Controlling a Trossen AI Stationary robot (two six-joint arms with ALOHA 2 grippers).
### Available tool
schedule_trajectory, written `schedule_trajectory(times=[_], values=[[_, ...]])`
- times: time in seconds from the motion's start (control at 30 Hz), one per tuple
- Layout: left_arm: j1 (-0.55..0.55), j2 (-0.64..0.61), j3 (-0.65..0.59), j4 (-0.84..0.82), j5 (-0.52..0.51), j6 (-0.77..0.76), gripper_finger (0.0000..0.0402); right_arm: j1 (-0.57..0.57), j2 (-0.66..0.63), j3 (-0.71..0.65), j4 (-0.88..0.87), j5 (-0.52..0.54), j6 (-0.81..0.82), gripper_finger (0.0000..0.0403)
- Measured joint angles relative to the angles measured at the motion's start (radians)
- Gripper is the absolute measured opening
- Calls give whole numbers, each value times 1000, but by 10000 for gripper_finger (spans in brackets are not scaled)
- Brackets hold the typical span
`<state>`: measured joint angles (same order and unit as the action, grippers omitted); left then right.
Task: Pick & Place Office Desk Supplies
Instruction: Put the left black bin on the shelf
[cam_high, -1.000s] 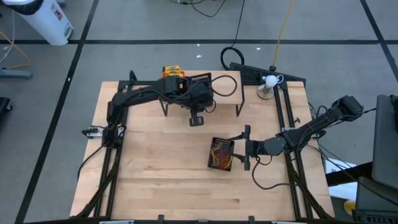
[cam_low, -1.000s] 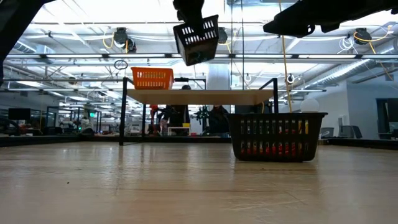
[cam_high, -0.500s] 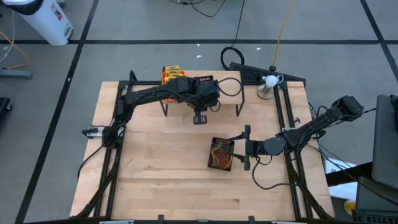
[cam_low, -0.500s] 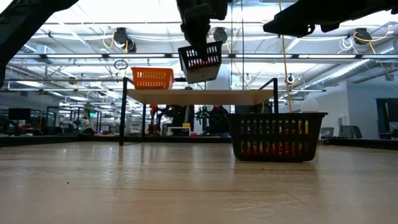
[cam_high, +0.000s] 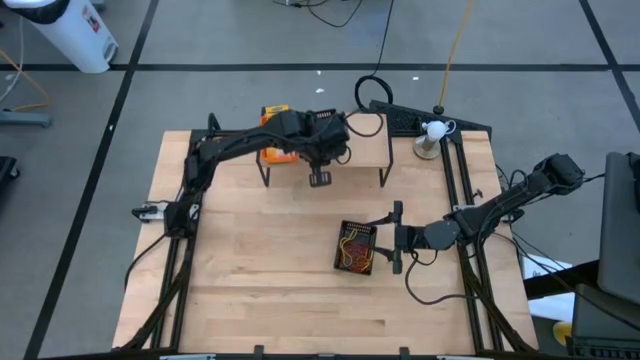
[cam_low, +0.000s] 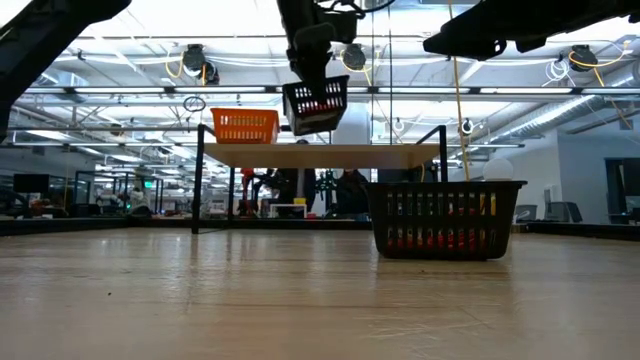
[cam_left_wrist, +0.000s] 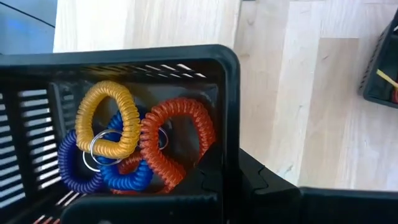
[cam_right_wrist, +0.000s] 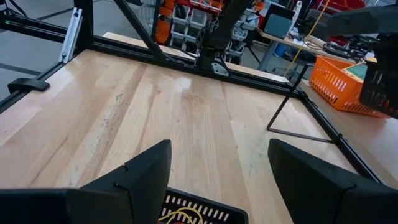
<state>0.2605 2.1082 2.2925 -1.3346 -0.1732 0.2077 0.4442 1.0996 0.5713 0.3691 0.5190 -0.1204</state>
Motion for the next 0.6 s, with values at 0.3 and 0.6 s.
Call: schedule_trajectory(times=[0.3, 0.6], values=[[26, 0, 0, 0, 23, -1, 0, 0, 0, 0, 0, 0, 0, 258], [47, 0, 0, 3, 35, -2, 0, 0, 0, 0, -1, 0, 0, 258]])
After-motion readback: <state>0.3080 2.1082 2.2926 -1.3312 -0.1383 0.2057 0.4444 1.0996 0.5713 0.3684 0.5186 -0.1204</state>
